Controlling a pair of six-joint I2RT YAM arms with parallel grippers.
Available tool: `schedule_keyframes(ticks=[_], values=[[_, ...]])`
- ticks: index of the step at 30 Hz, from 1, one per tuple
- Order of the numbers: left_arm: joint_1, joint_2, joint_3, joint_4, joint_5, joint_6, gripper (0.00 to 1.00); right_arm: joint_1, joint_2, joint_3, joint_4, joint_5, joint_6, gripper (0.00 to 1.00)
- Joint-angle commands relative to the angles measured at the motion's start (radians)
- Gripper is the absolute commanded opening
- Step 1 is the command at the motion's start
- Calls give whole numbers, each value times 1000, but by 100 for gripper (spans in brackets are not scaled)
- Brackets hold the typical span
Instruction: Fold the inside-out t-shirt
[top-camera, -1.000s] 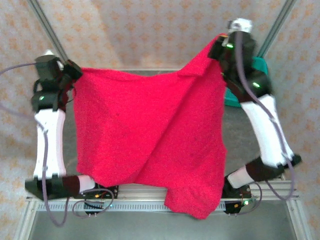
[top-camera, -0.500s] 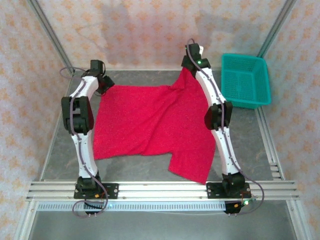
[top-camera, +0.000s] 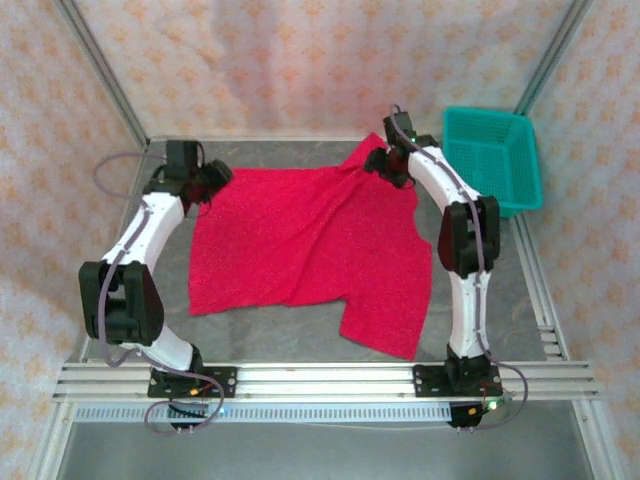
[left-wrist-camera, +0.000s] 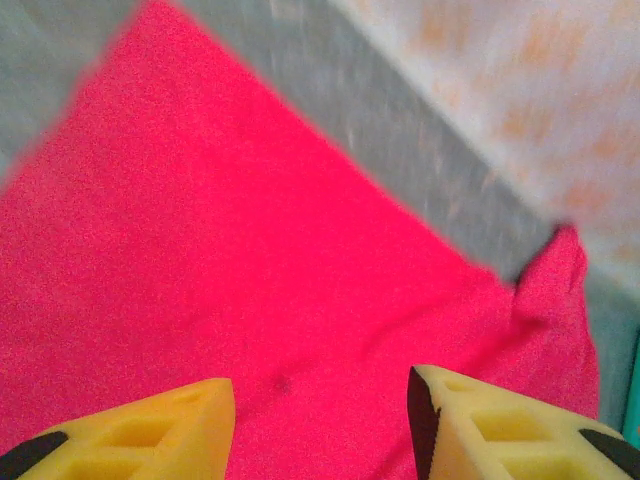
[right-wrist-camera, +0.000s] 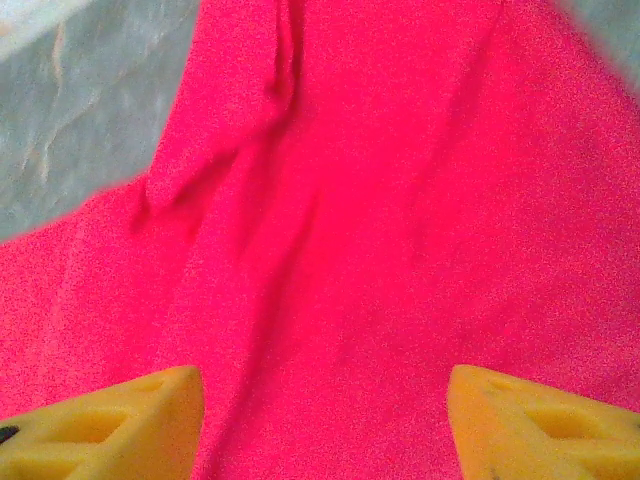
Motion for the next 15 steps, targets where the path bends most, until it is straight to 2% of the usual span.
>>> schedule_keyframes(ticks=[1,7,11,13,15], values=[[-26,69,-118,63,84,-25,49,6,-71,-228,143,-117,85,63],[-29,91,-199,22,39,30,48,6,-218,-578,282,-121,161,59],[-20,76,-241,-25,-88,78,48,3,-341,-788,298,-31,177,60],[15,90,-243,-74,-164,87,48,-7,-379,-839,253,27,166,60],[81,88,-262,-79,-181,88,48,-28,-408,-878,200,84,148,61]])
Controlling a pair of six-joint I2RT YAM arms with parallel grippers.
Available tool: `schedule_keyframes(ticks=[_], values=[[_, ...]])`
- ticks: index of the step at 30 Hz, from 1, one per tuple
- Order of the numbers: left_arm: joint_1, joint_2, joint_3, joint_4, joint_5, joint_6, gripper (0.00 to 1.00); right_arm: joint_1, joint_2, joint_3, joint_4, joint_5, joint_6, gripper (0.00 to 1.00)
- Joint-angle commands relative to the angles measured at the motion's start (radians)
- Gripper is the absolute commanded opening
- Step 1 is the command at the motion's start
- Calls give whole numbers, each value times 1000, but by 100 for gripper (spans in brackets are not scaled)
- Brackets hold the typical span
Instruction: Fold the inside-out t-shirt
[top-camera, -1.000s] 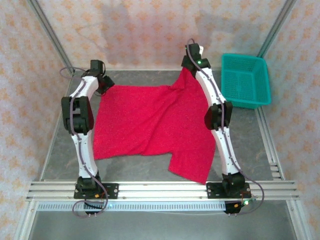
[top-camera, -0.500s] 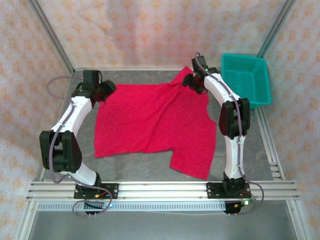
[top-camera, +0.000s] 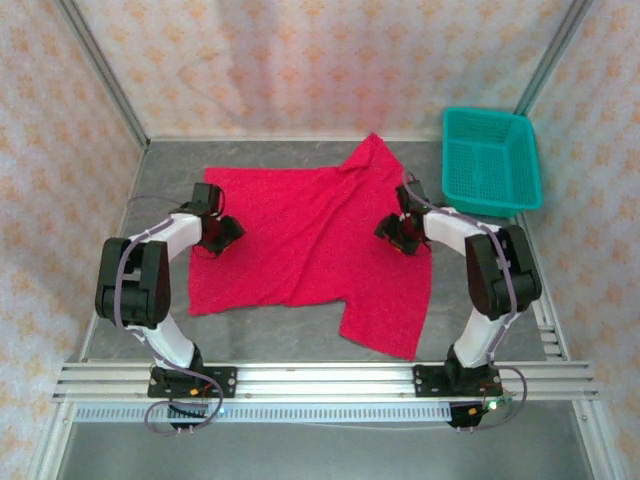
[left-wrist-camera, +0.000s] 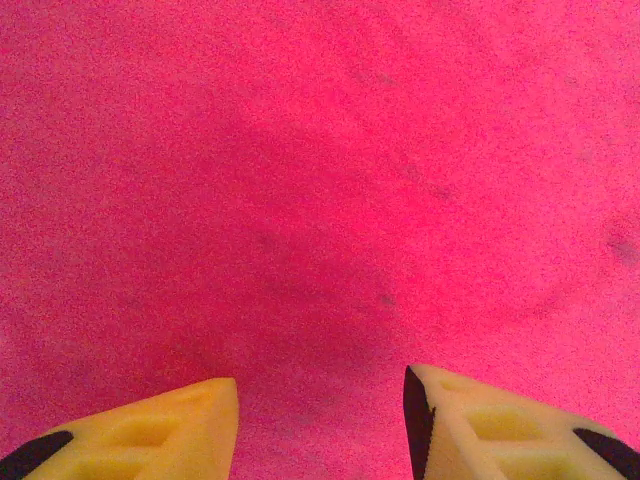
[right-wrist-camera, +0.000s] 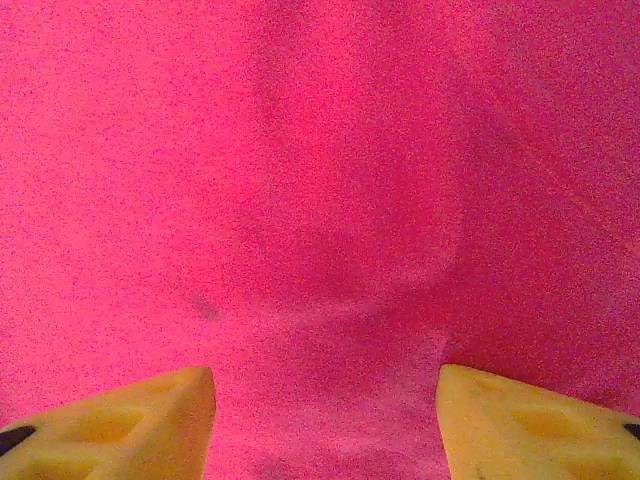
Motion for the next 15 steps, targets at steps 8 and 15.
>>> schedule_keyframes(ticks=[8,15], values=[[138,-103,-46,-116,-193,57,49,-51,-120,-161,-179,219,-21,61],[97,-213,-105,-154,-211,39,48,-52,-310,-210,-279,256,-38,60]])
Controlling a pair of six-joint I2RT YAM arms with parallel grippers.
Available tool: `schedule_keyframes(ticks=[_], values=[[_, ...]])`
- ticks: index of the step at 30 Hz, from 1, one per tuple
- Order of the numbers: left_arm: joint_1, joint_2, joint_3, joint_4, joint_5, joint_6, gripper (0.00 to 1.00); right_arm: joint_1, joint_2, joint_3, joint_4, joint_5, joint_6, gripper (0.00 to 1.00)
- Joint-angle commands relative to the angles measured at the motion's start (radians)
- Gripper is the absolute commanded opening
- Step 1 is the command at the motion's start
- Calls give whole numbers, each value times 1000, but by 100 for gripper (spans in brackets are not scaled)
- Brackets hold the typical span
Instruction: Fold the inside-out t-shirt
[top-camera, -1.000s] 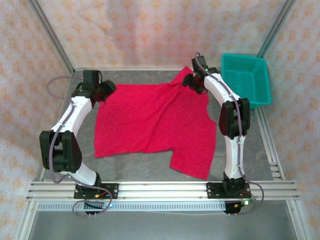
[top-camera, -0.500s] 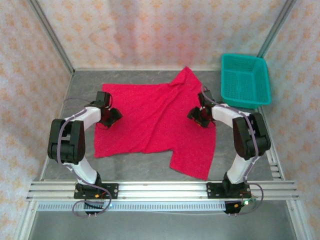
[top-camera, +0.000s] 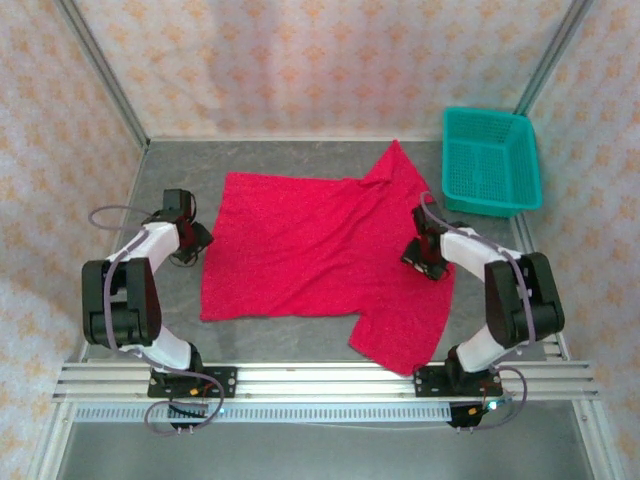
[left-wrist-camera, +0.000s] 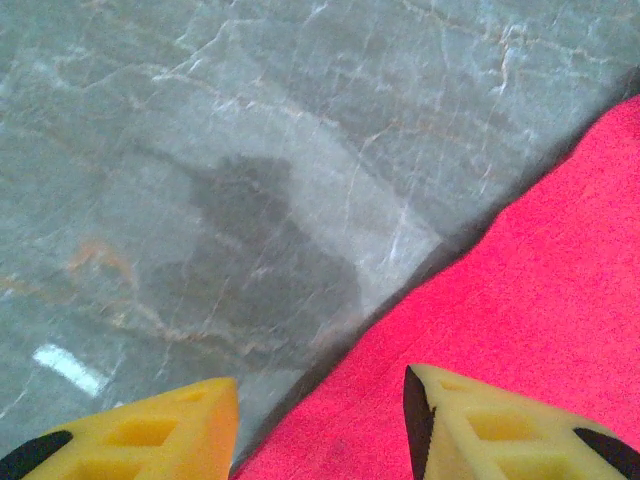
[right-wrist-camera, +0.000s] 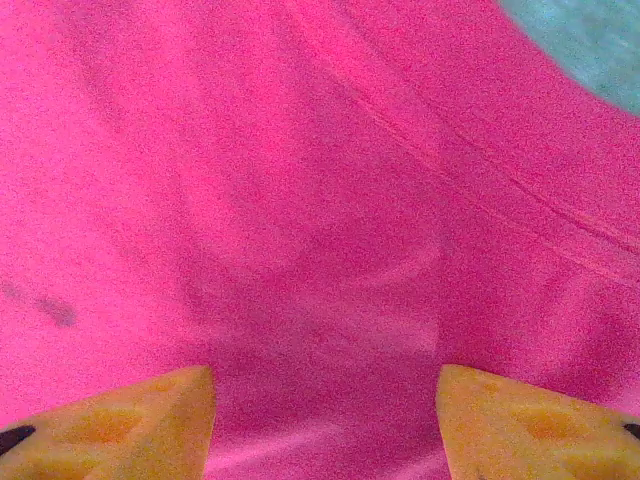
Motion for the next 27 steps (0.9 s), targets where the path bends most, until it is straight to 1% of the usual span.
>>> schedule_keyframes(ticks=[1,4,6,8,11,15,19,25,27], values=[[-41,-85,-22,-80,-73,4,48,-5,-113,1,-116,45,-26,60],[-87,-156,19,-110,-96,11,49,-1,-155,64,-49,-26,-30,61],[-122,-198,61,-124,-91,15,48,0,-126,117,41,-48,-15,60],[-148,-237,92,-121,-83,11,48,-1,-60,162,149,-47,7,58],[-168,-297,97,-91,-45,-10,48,-4,109,286,262,-32,47,55],[-169,-360,73,-62,-25,-26,48,-8,381,572,212,-14,73,56],[-169,-385,61,-57,-28,-16,48,-11,580,807,169,-39,102,58],[-169,-363,55,-41,3,-16,48,-21,727,998,146,-5,126,60],[-169,-353,55,-39,10,-16,47,-26,765,1046,128,-19,136,60]])
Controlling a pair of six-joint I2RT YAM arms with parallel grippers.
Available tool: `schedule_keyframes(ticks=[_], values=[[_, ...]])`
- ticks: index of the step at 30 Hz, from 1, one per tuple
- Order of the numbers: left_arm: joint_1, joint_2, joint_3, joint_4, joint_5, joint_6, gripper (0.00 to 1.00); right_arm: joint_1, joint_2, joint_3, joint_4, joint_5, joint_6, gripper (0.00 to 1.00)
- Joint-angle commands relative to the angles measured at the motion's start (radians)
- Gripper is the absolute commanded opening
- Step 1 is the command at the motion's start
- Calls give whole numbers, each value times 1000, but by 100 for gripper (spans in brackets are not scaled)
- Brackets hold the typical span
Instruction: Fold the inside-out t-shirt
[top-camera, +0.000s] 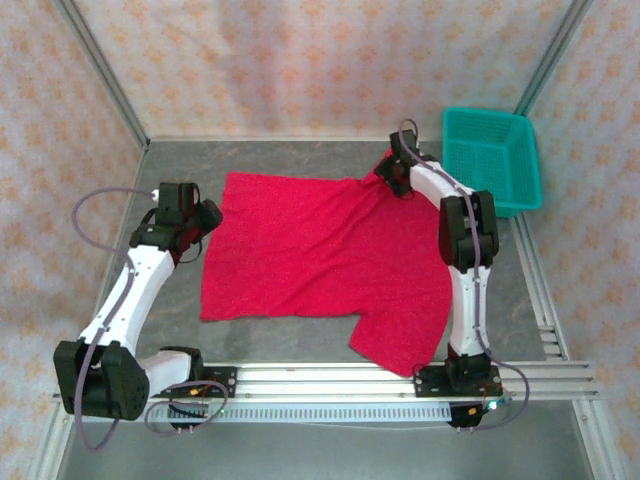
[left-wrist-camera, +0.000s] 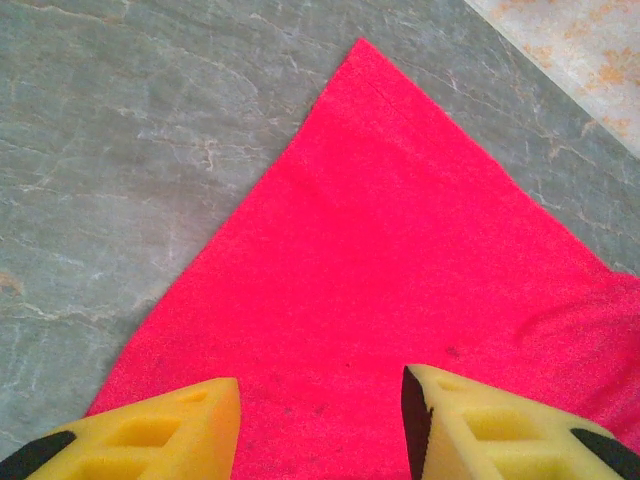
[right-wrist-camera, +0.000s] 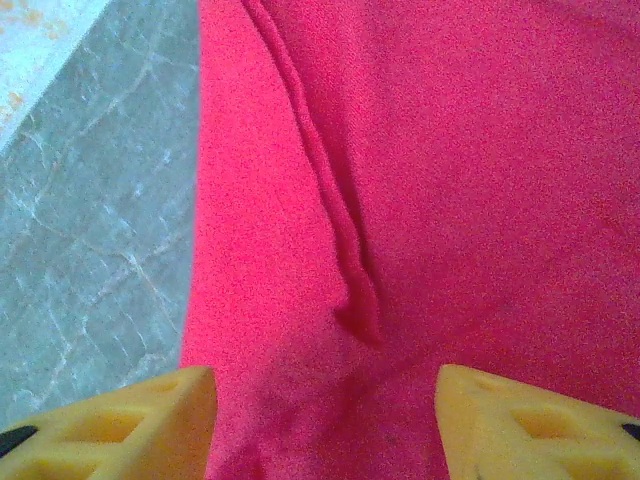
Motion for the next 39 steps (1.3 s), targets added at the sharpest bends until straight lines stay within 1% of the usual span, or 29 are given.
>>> schedule_keyframes(ticks=[1,3,5,6,8,9,12,13,18,22,23,24,27,28,29,30,31,32,33,34,35,37,39], values=[[-2,18,-11,21,17,-8,47,-16,47,93,-50,14,36,59],[-2,23,-9,24,16,-7,47,-17,74,122,-60,3,47,56],[-2,25,-1,21,15,-3,47,-17,86,132,-57,-6,56,47],[-2,27,3,20,14,0,47,-17,87,132,-54,-7,60,41],[-1,31,16,11,9,8,47,-19,85,131,-44,-11,68,23],[-2,31,21,8,8,11,47,-19,85,133,-43,-14,71,19],[-2,35,31,6,4,16,47,-20,79,147,-38,-25,81,2],[-1,35,32,7,2,19,47,-19,77,155,-34,-32,85,0],[-2,52,26,20,0,17,47,-19,97,226,16,-89,132,0],[-2,68,10,43,8,6,46,-18,176,368,65,-164,160,0],[-2,72,4,52,8,2,46,-17,204,401,104,-195,170,0],[-2,73,-4,65,8,-4,46,-18,224,411,176,-230,188,0],[-2,77,-33,113,10,-34,46,-21,316,412,543,-333,340,0],[-2,80,-45,134,16,-48,46,-22,375,468,629,-365,409,0],[-2,83,-54,151,20,-61,46,-20,451,573,661,-404,472,0],[-3,86,-58,162,27,-72,46,-17,526,695,649,-438,513,8],[-3,91,-63,173,34,-80,46,-16,612,858,602,-479,549,33],[-7,93,-65,176,34,-83,46,-16,681,995,546,-513,568,51],[-9,92,-64,176,31,-83,46,-18,705,1048,527,-536,584,61],[-15,89,-64,174,27,-82,46,-21,690,1024,526,-562,597,70],[-18,84,-63,169,26,-82,46,-23,648,957,522,-590,588,73],[-25,71,-66,167,27,-85,46,-24,518,767,504,-612,524,76],[-36,61,-69,170,27,-95,46,-22,357,525,482,-580,422,76]])
